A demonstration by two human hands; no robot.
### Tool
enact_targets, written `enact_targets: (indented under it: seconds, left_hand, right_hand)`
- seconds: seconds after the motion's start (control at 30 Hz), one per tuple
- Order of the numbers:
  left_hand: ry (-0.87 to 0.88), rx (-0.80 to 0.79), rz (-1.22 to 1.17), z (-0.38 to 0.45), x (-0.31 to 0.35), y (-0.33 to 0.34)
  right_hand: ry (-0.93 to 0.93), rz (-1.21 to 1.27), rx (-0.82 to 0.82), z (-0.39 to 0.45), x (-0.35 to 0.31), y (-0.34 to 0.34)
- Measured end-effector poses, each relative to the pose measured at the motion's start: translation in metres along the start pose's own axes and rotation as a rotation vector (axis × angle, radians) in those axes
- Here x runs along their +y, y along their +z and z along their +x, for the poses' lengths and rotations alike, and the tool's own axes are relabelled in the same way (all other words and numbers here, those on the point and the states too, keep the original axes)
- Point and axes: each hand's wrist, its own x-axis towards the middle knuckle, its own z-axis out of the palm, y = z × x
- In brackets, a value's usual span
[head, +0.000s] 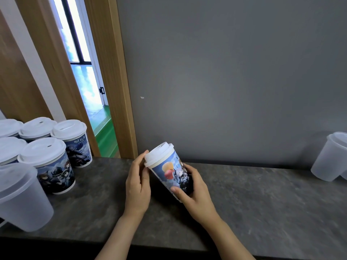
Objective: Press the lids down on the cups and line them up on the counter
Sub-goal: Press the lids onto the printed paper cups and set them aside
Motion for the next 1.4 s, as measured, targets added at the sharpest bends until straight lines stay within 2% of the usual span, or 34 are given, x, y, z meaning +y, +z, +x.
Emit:
enact_targets:
  seconds: [0.2, 0.3, 0.57, 0.7, 0.97, 1.17, 1.4]
  left_hand:
    - [0.150, -0.014, 0.046, -0.0019, 0.0032, -0.0016]
    - [0.141, 0.019, 0.053, -0.0014, -0.0007, -0.0007]
    - [0.068, 0.017, -0.016, -0.0013, 0.0013, -0.0020]
    - [0.018, -0.001, -0.040, -0.0022, 0.0023, -0.0044]
    - [0.040, -0.026, 0.019, -0.0025, 0.0033, -0.0017]
    - [0.060, -0.037, 0.009, -0.0019, 0.0020, -0.0020]
    - [0.199, -0.073, 0.010, -0.0037, 0.0013, 0.0010]
  right_hand:
    - [-0.084, -0.056, 0.045, 0.0005, 0.0025, 0.0014]
    - [-0.097, -0.068, 0.062, 0.0018, 0.0036, 0.0012]
    - [0.011, -0.061, 0.006, 0.0005, 0.0025, 0.0028]
    - [-0.036, -0.045, 0.012, -0.0003, -0.0013, 0.0017]
    - [-0.110, -0.045, 0.071, 0.0000, -0.0033, 0.0016]
    - [-0.072, -0.008, 0.084, -0.0004, -0.0027, 0.0011]
    - [0.015, 0.086, 0.086, -0.0007, -0.0032, -0.0020]
